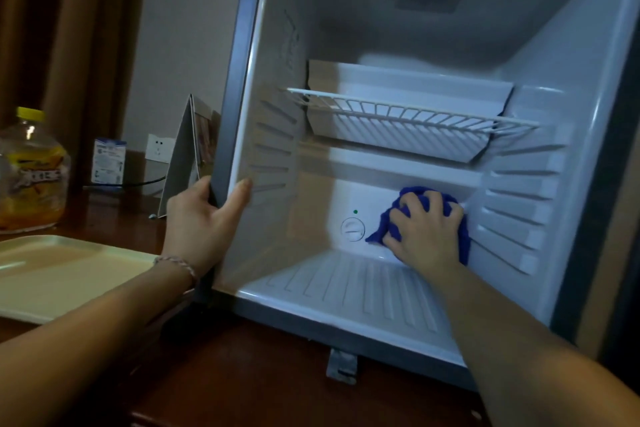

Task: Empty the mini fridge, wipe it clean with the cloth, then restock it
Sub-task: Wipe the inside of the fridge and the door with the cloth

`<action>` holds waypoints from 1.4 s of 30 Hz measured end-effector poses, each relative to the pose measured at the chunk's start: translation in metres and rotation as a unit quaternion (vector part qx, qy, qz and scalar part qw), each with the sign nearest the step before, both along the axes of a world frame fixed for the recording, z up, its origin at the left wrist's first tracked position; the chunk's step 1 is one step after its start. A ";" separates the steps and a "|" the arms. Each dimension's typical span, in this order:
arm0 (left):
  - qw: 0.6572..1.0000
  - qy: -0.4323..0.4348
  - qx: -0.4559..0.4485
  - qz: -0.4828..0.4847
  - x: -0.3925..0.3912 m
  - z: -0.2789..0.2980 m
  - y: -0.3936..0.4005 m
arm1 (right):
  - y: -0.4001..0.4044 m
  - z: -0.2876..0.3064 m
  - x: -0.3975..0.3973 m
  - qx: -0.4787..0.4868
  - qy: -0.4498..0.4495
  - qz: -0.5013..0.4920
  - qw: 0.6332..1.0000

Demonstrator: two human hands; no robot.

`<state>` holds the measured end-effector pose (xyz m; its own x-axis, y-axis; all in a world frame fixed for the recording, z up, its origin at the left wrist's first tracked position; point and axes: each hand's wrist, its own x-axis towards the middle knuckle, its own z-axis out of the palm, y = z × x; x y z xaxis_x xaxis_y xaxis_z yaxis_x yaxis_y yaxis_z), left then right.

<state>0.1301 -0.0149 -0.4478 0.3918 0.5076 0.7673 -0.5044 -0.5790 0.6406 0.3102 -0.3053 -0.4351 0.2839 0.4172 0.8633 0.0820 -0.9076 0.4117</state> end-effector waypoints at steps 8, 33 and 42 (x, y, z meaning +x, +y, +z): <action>1.000 -0.017 -0.009 -0.011 0.003 -0.001 -0.001 | 0.010 -0.002 0.001 0.083 -0.019 -0.003 0.996; 1.000 -0.023 -0.001 0.007 0.005 -0.001 0.003 | 0.091 0.004 -0.005 -0.050 0.052 0.030 0.997; 1.000 -0.004 -0.009 -0.016 0.002 0.001 0.002 | -0.005 -0.003 -0.022 0.022 0.110 -0.118 0.987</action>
<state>0.1318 -0.0127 -0.4473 0.4016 0.5083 0.7619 -0.5279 -0.5513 0.6461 0.2881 -0.3100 -0.4382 0.5512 0.2811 0.7856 -0.0507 -0.9285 0.3677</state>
